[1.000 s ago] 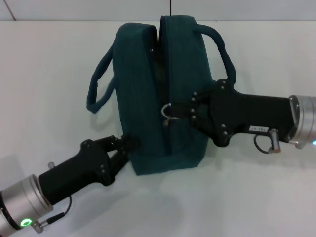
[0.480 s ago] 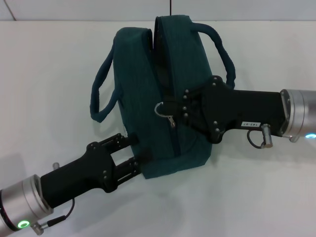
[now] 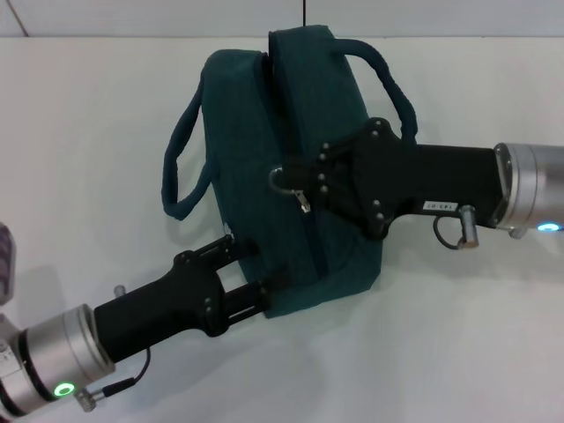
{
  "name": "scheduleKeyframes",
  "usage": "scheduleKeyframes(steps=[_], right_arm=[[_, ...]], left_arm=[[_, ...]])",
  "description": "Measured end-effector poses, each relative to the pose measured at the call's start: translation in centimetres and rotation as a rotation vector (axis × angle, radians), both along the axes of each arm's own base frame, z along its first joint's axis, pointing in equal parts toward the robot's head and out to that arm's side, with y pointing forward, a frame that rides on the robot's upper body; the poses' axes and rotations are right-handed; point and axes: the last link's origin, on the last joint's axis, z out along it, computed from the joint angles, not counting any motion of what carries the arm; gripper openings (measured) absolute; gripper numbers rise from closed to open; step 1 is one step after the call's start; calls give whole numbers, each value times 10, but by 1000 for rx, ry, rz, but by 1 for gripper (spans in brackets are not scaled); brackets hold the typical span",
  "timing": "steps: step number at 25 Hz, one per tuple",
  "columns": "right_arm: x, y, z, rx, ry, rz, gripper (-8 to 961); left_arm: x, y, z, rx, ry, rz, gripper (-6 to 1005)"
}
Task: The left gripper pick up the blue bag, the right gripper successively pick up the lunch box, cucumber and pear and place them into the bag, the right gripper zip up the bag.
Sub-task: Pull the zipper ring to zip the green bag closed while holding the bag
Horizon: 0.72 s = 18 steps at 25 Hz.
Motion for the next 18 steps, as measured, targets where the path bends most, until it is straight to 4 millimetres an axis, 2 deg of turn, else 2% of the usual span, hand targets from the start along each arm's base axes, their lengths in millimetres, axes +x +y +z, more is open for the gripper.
scheduleKeyframes(steps=[8,14,17,18], right_arm=[[-4,6,-5,6,-24,-5,18],[-3,6,-6,8,-26,-12,17],[-2,6,-5,9,-25,-14,17],[-2,6,-5,9,-25,-14,18]], left_arm=[[1,10,-9,-7,24,38,714],[0,12,-7,23,24,57,622],[-2,12,-6,41,32,55,402],[-2,12,-6,47,37,49,363]])
